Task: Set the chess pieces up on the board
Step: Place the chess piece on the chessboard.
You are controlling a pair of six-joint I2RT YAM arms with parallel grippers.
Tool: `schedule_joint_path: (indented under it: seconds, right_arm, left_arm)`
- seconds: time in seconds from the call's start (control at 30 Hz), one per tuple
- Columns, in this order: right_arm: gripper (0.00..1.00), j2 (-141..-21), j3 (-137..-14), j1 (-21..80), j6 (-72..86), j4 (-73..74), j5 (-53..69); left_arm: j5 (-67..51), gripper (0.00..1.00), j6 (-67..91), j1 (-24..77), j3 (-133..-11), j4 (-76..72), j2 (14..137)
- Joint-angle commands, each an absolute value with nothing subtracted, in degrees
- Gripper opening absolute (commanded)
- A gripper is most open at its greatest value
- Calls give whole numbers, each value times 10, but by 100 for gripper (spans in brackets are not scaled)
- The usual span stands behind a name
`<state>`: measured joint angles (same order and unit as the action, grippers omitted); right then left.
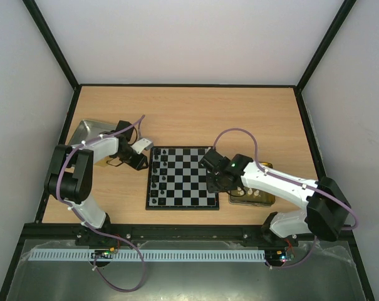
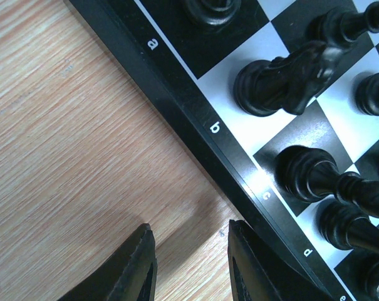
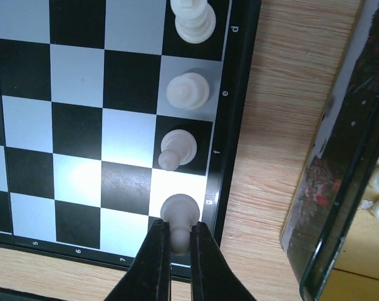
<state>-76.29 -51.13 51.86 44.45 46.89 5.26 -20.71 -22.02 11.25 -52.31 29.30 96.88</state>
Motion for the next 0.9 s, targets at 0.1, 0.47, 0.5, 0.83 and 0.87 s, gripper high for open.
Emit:
schedule_joint_path:
  seconds: [0.1, 0.47, 0.5, 0.83, 0.87]
  right_arm:
    - [2, -802, -567, 531, 435, 469, 41]
    - [3, -976, -723, 487, 341, 469, 51]
    - [3, -986, -730, 479, 337, 469, 54]
    - [4, -1077, -821, 425, 304, 497, 63]
    - [4, -1084, -830, 424, 303, 501, 61]
  left_arm:
    - [-184, 34, -217, 115, -502, 301, 987]
    - [-189, 33, -219, 114, -500, 302, 979]
    - [-190, 33, -219, 115, -500, 302, 980]
    - [-208, 33, -227, 114, -497, 294, 983]
    - [-209, 33, -227, 114, -496, 294, 983]
